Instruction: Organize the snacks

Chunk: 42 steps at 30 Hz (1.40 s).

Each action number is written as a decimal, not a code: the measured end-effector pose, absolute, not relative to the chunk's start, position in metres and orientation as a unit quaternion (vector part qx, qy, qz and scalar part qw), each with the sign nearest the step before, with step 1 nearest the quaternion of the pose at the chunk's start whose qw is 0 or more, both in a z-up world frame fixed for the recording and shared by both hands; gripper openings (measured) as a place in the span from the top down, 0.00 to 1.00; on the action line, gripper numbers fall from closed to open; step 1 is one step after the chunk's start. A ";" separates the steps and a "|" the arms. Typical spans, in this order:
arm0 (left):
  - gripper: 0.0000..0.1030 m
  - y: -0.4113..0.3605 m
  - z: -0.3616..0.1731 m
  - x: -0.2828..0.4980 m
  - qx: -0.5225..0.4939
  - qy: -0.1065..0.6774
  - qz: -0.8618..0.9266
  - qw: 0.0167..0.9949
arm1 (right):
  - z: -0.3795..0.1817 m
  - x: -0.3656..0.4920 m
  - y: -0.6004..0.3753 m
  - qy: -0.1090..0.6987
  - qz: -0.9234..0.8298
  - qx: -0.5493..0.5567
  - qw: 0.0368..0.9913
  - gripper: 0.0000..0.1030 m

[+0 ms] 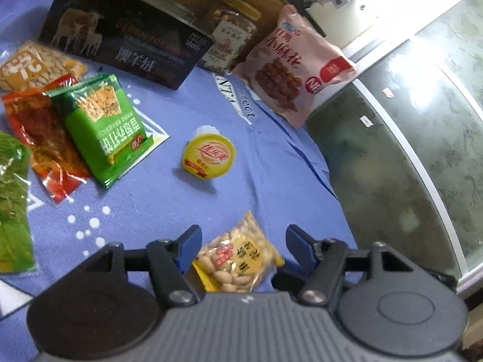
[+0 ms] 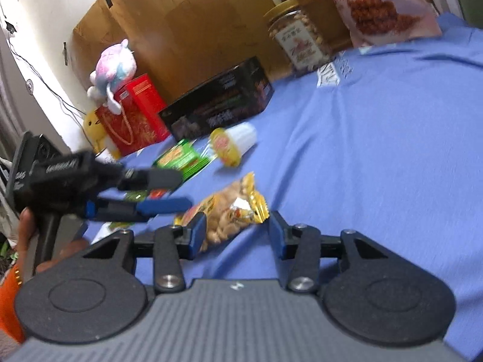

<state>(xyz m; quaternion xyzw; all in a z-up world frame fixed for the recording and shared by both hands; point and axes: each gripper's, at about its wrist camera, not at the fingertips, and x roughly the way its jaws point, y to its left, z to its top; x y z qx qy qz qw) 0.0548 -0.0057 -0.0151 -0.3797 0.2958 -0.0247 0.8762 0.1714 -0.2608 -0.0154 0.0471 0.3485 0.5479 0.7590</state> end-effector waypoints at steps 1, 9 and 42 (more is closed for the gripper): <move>0.37 -0.005 -0.015 0.050 -0.380 0.295 -0.024 0.876 | -0.015 0.167 -0.264 0.342 0.543 0.041 0.766 0.53; 0.37 0.004 -0.012 0.011 -0.410 0.286 -0.027 0.866 | -0.014 0.162 -0.283 0.325 0.494 0.042 0.805 0.52; 0.28 -0.009 -0.003 -0.016 -0.392 0.274 -0.017 0.878 | -0.008 0.162 -0.302 0.301 0.502 0.078 0.807 0.46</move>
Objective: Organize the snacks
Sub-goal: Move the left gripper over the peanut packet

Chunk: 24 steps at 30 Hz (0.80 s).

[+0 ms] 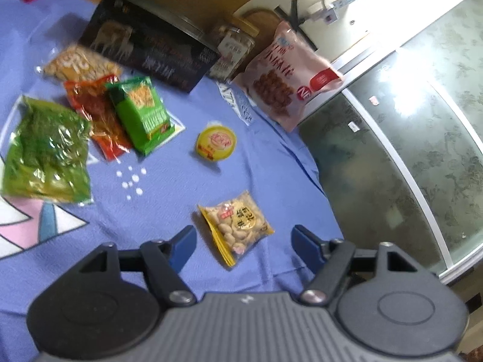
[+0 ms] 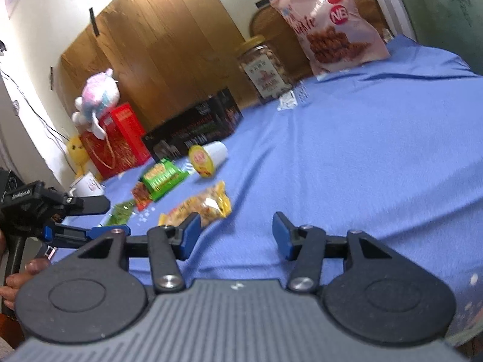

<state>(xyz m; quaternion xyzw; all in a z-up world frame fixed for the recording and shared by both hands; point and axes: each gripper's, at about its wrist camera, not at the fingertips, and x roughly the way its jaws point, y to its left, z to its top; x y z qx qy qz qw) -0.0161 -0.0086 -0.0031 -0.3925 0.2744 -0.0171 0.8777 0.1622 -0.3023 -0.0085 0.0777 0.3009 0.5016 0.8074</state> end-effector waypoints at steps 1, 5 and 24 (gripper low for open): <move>0.28 -0.008 -0.004 -0.016 -0.394 0.279 -0.012 0.875 | -0.006 0.162 -0.301 0.296 0.505 0.075 0.807 0.46; 0.28 -0.006 -0.004 -0.019 -0.405 0.277 -0.018 0.871 | 0.002 0.163 -0.290 0.281 0.529 0.063 0.798 0.46; 0.87 -0.027 -0.031 0.031 -0.392 0.334 -0.022 0.857 | -0.016 0.165 -0.235 0.309 0.554 -0.013 0.773 0.55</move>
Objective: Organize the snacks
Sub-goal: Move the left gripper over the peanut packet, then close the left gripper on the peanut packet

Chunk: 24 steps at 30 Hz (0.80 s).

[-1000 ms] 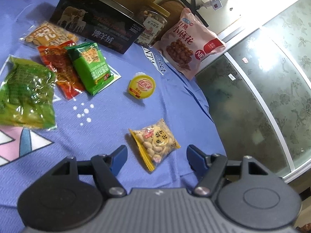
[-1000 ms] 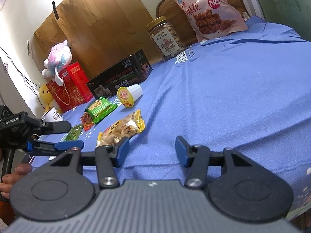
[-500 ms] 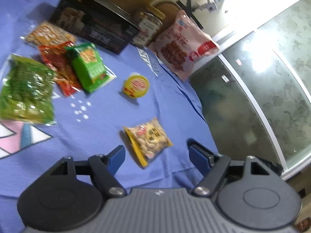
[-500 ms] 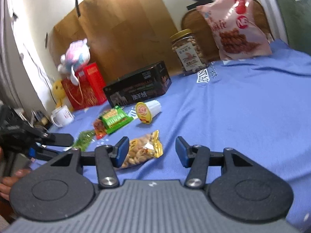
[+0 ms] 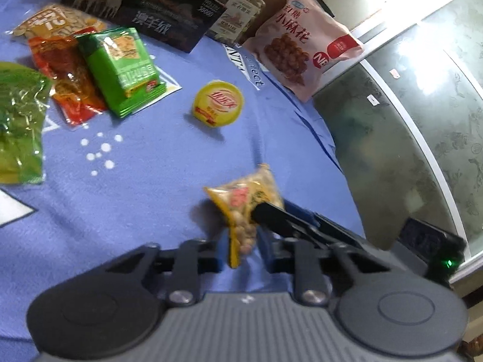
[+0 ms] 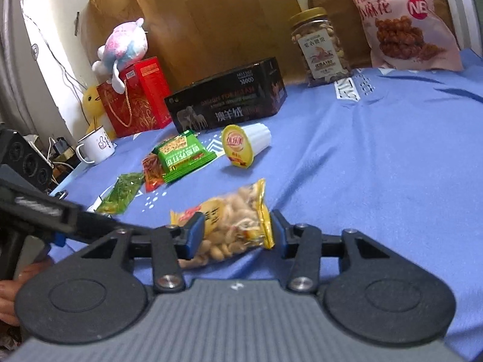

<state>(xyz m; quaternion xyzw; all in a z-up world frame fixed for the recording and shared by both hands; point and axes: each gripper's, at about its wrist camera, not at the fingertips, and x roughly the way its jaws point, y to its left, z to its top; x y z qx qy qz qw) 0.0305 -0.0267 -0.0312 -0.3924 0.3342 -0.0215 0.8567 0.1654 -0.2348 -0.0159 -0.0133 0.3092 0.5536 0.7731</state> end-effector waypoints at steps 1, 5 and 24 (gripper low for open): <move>0.88 -0.024 -0.032 0.029 -0.394 0.335 -0.023 0.856 | -0.016 0.163 -0.237 0.310 0.551 -0.011 0.774 0.56; 0.88 -0.019 -0.032 0.023 -0.402 0.327 -0.026 0.855 | -0.011 0.154 -0.238 0.311 0.548 0.004 0.776 0.60; 0.63 -0.006 -0.029 0.006 -0.403 0.303 -0.027 0.863 | -0.020 0.135 -0.232 0.328 0.548 0.025 0.769 0.57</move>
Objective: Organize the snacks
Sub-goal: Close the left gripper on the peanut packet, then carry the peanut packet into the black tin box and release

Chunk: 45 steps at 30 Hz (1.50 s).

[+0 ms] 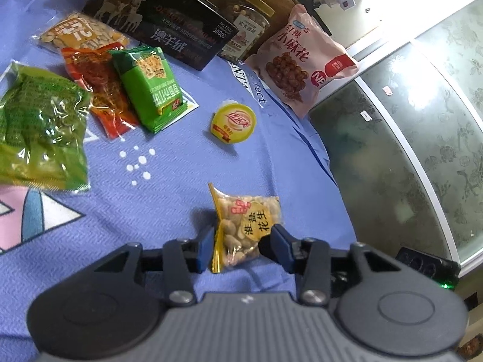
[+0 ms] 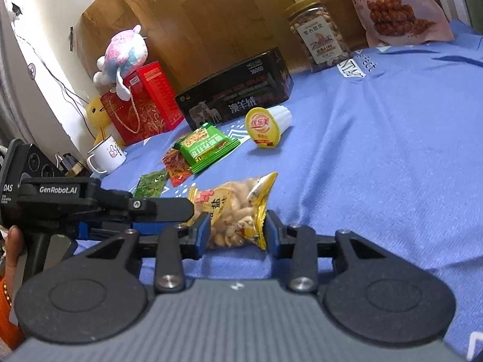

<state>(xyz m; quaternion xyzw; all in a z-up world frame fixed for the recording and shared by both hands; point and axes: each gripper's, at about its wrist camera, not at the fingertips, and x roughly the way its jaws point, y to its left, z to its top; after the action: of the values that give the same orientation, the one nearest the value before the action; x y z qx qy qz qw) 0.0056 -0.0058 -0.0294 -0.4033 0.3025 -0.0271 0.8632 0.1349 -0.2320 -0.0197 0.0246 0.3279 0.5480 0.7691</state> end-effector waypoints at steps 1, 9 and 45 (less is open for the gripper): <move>0.65 -0.006 -0.029 0.006 -0.399 0.303 -0.026 0.865 | -0.020 0.133 -0.232 0.322 0.547 0.021 0.773 0.57; 0.78 -0.011 -0.027 0.002 -0.392 0.300 -0.034 0.869 | -0.017 0.124 -0.230 0.321 0.533 0.005 0.783 0.56; 0.78 -0.050 0.003 0.032 -0.350 0.294 -0.056 0.888 | -0.004 0.129 -0.268 0.292 0.509 0.057 0.808 0.58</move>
<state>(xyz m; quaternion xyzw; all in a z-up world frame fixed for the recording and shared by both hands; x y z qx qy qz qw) 0.0319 -0.0495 0.0028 -0.3503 0.2939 -0.0561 0.8876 0.1289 -0.2681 -0.0042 0.0568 0.2915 0.5087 0.8081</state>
